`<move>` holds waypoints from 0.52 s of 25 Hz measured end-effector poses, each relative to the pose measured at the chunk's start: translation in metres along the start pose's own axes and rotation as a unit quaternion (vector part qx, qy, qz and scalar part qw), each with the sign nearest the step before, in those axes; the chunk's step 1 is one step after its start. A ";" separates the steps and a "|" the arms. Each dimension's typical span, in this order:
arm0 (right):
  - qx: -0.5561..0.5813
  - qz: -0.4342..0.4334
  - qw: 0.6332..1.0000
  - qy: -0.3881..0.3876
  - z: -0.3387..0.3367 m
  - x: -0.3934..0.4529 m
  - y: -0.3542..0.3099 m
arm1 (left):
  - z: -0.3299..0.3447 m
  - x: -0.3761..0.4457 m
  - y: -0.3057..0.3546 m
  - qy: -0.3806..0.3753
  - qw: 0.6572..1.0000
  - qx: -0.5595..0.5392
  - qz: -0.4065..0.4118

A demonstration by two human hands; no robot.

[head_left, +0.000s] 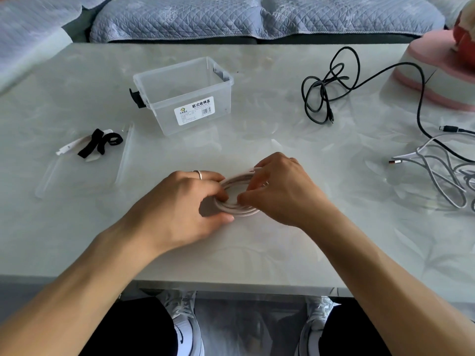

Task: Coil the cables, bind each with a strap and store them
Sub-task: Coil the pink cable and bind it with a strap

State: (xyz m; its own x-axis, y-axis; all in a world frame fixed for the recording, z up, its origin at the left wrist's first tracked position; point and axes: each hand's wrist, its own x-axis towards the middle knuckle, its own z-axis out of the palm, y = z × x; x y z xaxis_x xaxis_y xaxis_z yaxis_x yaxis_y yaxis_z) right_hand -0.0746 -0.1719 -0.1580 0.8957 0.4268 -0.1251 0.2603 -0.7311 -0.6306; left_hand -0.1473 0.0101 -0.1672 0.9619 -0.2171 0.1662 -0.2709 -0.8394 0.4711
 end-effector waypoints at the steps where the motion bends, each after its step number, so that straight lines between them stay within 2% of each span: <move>1: -0.001 0.005 1.000 0.022 0.004 0.002 -0.001 | 0.000 0.000 -0.001 0.002 1.000 0.005 0.009; 4: 0.004 0.010 0.999 0.049 0.009 0.005 -0.002 | 0.002 0.000 -0.004 0.010 0.999 0.021 0.048; 8: 0.004 0.000 1.000 0.027 0.007 0.007 0.000 | 0.005 0.002 -0.007 0.029 0.994 0.058 0.083; 13: -0.014 -0.125 0.990 -0.071 -0.009 -0.003 0.017 | 0.000 0.008 -0.015 0.017 0.997 -0.019 0.073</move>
State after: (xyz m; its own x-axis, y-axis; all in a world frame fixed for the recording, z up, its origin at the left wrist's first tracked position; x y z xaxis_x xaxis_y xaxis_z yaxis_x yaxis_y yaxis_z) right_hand -0.0696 -0.1908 -0.1613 0.7427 0.6652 -0.0766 0.4783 -0.6071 -0.6346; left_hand -0.1360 0.0207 -0.1729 0.9102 -0.3185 0.2646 -0.4102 -0.7807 0.4714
